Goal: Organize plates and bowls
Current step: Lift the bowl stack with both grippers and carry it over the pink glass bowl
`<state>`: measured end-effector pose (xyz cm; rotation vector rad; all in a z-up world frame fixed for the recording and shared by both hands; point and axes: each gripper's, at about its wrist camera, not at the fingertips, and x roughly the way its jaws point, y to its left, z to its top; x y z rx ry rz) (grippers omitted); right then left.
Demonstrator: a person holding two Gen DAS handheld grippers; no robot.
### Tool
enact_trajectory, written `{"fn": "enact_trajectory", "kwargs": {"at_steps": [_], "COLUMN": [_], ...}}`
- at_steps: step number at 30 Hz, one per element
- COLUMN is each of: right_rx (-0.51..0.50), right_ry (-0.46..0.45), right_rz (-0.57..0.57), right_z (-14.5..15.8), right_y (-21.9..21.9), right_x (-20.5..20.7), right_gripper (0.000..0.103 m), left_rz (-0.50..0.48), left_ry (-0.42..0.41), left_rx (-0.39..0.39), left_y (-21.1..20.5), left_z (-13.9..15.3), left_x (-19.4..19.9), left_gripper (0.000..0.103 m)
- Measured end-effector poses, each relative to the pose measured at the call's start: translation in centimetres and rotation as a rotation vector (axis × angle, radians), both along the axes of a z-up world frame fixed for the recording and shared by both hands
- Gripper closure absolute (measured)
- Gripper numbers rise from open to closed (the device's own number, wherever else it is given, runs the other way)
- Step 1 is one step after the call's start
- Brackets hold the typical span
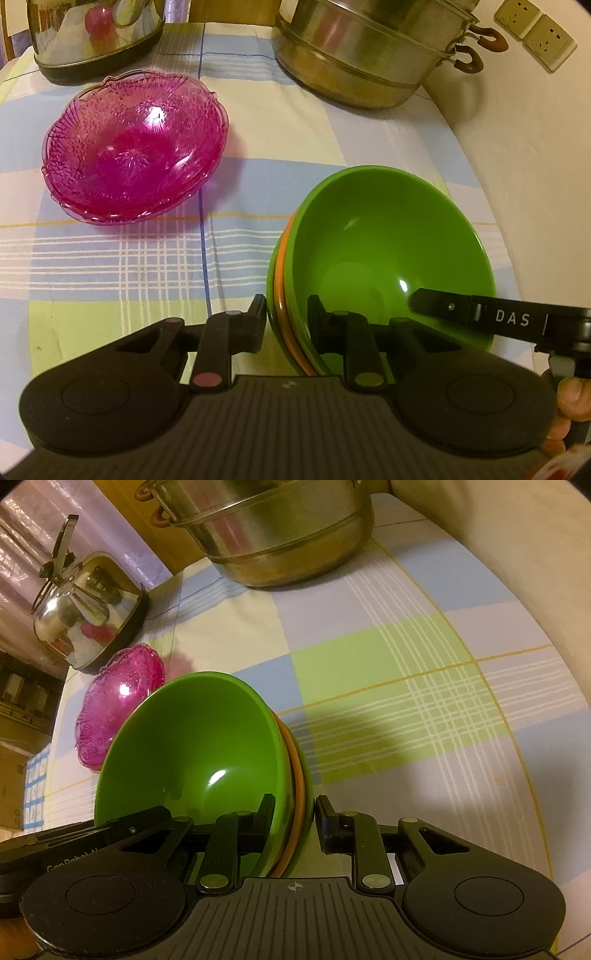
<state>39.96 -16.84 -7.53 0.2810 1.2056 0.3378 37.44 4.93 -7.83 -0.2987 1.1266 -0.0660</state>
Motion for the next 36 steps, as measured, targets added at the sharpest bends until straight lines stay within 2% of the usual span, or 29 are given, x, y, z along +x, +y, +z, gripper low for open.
{"fn": "enact_trajectory", "kwargs": {"at_steps": [10,20,36], "right_rx": [-0.001,0.018,0.015], "right_ry": [0.015,0.008,-0.059], "right_rz": [0.007,0.029,0.095], "right_z": [0.6,2.3,8.1], "right_y": [0.2,1.6,6.7], "right_x": [-1.1,-2.3,-1.6], "right_gripper": [0.08,0.08,0.08], "left_rz": [0.0,0.022,0.078], "left_ry": [0.004,-0.018,-0.069], "left_rx": [0.011,0.023,0.013], "left_y": [0.2,1.8,6.6], "left_z": [0.9,3.6,8.5], "left_x": [-1.2,-2.4,-2.8], "left_gripper": [0.083,0.083,0.083]}}
